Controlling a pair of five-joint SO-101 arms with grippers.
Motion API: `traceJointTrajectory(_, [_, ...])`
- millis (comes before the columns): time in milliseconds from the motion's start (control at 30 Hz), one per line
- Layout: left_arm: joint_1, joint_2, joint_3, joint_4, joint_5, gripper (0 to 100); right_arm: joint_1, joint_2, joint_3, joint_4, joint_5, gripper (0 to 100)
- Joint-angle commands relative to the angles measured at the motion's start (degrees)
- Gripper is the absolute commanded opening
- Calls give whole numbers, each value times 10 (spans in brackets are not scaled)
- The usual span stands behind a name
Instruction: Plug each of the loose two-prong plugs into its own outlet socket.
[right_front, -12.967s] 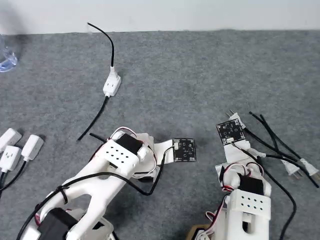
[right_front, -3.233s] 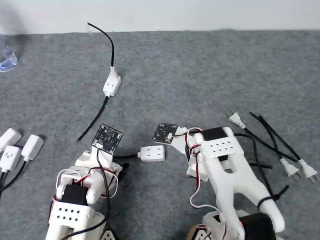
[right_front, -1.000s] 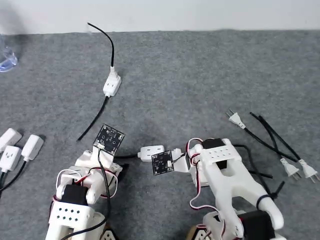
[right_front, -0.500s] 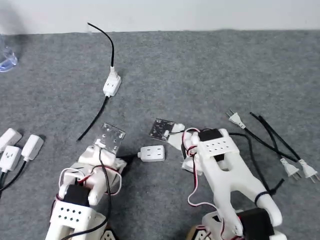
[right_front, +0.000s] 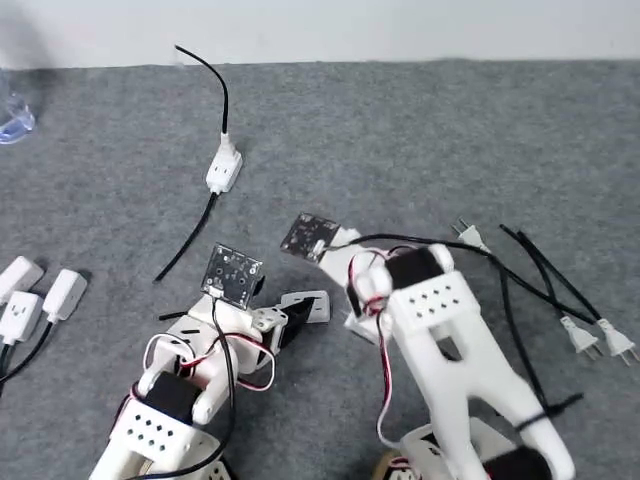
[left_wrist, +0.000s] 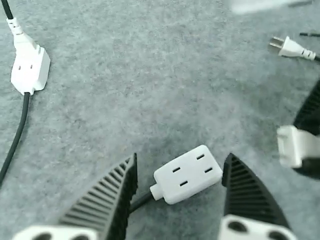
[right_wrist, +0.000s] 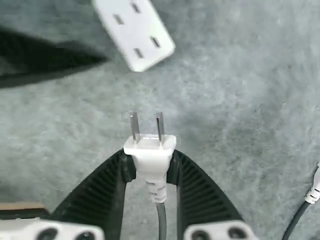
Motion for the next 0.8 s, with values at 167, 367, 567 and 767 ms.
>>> traceJointTrajectory(167, [8, -8, -7, -17, 9, 259, -70, -46, -40, 22, -54, 8])
traceJointTrajectory(367, [33, -9, -7, -27, 9, 259, -80, -25, -62, 15, -62, 8])
traceJointTrajectory(567, [34, -18, -8, -28, 9, 258, -76, -4, -63, -8, -69, 8])
traceJointTrajectory(767, [9, -124, 7, 18, 9, 258, -55, 6, -63, -14, -61, 8])
